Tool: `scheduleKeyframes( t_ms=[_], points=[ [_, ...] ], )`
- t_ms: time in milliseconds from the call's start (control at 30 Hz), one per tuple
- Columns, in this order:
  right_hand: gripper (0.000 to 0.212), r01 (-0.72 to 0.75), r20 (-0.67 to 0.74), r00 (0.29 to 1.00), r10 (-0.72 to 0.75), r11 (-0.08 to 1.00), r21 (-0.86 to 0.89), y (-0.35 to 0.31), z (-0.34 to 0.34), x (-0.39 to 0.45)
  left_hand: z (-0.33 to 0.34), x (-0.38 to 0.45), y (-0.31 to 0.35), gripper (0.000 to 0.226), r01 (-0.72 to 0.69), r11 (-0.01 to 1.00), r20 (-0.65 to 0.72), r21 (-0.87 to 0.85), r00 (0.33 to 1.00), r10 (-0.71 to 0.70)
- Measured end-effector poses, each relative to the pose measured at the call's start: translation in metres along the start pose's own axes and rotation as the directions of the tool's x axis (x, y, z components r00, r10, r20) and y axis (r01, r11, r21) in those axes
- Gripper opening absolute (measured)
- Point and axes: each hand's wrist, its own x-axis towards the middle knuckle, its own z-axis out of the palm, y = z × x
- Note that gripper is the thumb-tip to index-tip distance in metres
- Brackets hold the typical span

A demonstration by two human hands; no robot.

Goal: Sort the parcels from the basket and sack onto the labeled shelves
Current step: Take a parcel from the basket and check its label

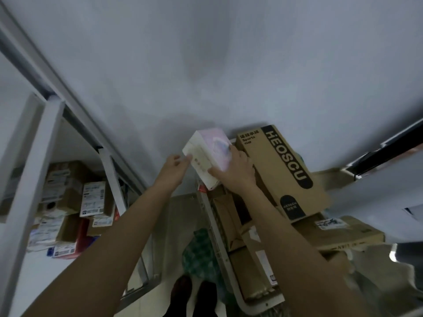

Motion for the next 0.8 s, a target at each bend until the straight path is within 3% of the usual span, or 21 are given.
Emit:
scheduleKeyframes(
  t_ms=[100, 200, 233, 300, 333, 400, 433, 500, 533, 567, 633, 667, 733, 800],
  points=[
    [0.098, 0.21, -0.071, 0.973, -0.22, 0.969, -0.131, -0.001, -0.033, -0.036, -0.002, -0.006, 0.032, 0.083, -0.02, 0.976, 0.032, -0.219, 0.999, 0.028],
    [0.095, 0.298, -0.136, 0.928, -0.347, 0.91, -0.288, -0.002, -0.063, -0.065, -0.007, -0.011, 0.052, 0.105, -0.022, 0.982, 0.207, -0.185, 0.977, 0.061],
    [0.095, 0.314, -0.159, 0.911, -0.38, 0.891, -0.329, -0.003, -0.071, -0.072, -0.008, -0.014, 0.057, 0.108, -0.032, 0.99, 0.262, -0.14, 0.963, 0.068],
    [0.098, 0.308, -0.168, 0.916, -0.364, 0.908, -0.285, -0.004, -0.084, -0.081, -0.006, -0.023, 0.065, 0.088, -0.072, 0.992, 0.305, -0.103, 0.947, 0.1],
    [0.101, 0.277, -0.168, 0.937, -0.305, 0.946, -0.17, -0.005, -0.089, -0.084, -0.003, -0.027, 0.068, 0.073, -0.096, 0.989, 0.302, -0.113, 0.945, 0.126],
    [0.097, 0.172, -0.226, 0.967, -0.12, 0.959, 0.227, -0.01, -0.103, -0.092, 0.001, -0.033, 0.074, 0.058, -0.146, 0.979, 0.29, -0.145, 0.939, 0.183],
    [0.081, 0.132, -0.248, 0.969, -0.021, 0.888, 0.441, -0.014, -0.11, -0.096, 0.001, -0.039, 0.077, 0.056, -0.173, 0.969, 0.295, -0.176, 0.93, 0.22],
    [0.051, 0.05, -0.138, 0.986, 0.088, 0.644, 0.764, -0.015, -0.125, -0.103, 0.003, -0.046, 0.083, 0.055, -0.22, 0.944, 0.321, -0.246, 0.901, 0.294],
    [0.042, -0.012, -0.033, 0.996, 0.078, 0.516, 0.857, -0.013, -0.132, -0.105, 0.003, -0.049, 0.086, 0.053, -0.245, 0.927, 0.333, -0.283, 0.881, 0.335],
    [0.037, -0.052, 0.033, 0.998, 0.05, 0.462, 0.885, -0.01, -0.137, -0.107, 0.002, -0.052, 0.089, 0.051, -0.269, 0.908, 0.344, -0.321, 0.86, 0.377],
    [0.044, -0.035, 0.034, 0.999, 0.01, 0.44, 0.898, -0.006, -0.142, -0.106, -0.001, -0.052, 0.096, 0.062, -0.296, 0.873, 0.383, -0.388, 0.81, 0.444],
    [0.058, -0.012, 0.002, 1.0, 0.022, 0.438, 0.899, -0.006, -0.143, -0.106, -0.003, -0.049, 0.099, 0.075, -0.278, 0.87, 0.419, -0.406, 0.79, 0.448],
    [0.099, 0.023, -0.071, 0.995, 0.07, 0.53, 0.847, -0.002, -0.143, -0.105, -0.006, -0.05, 0.107, 0.097, -0.237, 0.895, 0.518, -0.379, 0.746, 0.417],
    [0.116, 0.099, -0.156, 0.987, 0.025, 0.669, 0.736, -0.001, -0.144, -0.106, -0.007, -0.057, 0.115, 0.096, -0.186, 0.935, 0.559, -0.301, 0.76, 0.331]
  ],
)
